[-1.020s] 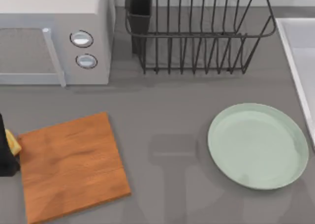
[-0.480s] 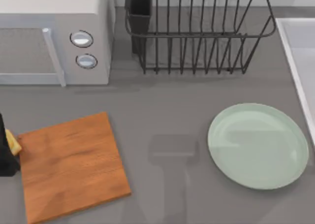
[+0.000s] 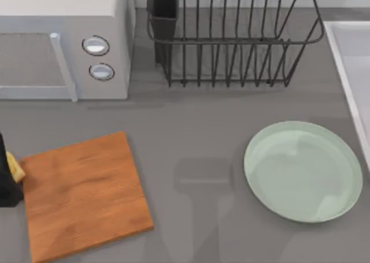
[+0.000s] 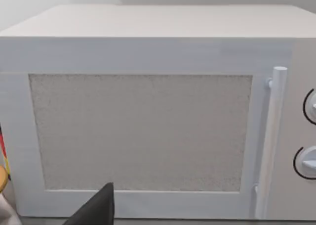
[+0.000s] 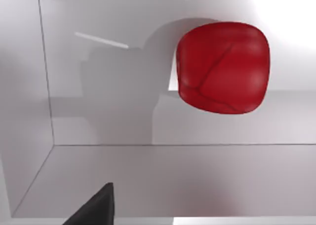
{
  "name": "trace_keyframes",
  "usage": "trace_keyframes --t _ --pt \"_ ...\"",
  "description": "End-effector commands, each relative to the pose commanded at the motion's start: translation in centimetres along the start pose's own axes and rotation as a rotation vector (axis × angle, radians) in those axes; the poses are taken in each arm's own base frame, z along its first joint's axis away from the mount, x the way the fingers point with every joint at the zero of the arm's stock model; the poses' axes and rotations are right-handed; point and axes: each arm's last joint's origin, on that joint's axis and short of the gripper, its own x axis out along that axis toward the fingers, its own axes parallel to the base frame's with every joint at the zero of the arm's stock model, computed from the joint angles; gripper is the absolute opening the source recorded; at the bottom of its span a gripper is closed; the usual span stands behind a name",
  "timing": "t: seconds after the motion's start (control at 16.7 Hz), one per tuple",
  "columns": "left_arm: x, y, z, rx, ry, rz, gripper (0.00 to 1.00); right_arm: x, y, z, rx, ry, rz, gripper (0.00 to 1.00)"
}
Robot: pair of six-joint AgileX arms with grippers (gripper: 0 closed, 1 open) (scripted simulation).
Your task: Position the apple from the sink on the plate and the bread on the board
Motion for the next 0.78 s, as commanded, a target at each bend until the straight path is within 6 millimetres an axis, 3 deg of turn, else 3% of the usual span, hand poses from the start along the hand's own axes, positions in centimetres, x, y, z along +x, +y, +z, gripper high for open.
trace_keyframes --t 0.18,0.54,0.78 --pt "0.0 0.0 0.0 0.000 0.000 0.000 1.00 1.1 -0.6 0.8 0.000 0.049 0.014 1.00" --pt "0.0 0.0 0.0 0.000 0.000 0.000 1.00 1.2 -0.5 0.9 -0.004 0.051 0.014 1.00" --pt "0.0 0.0 0.0 0.000 0.000 0.000 1.00 4.3 -0.6 1.3 -0.003 0.053 0.015 1.00"
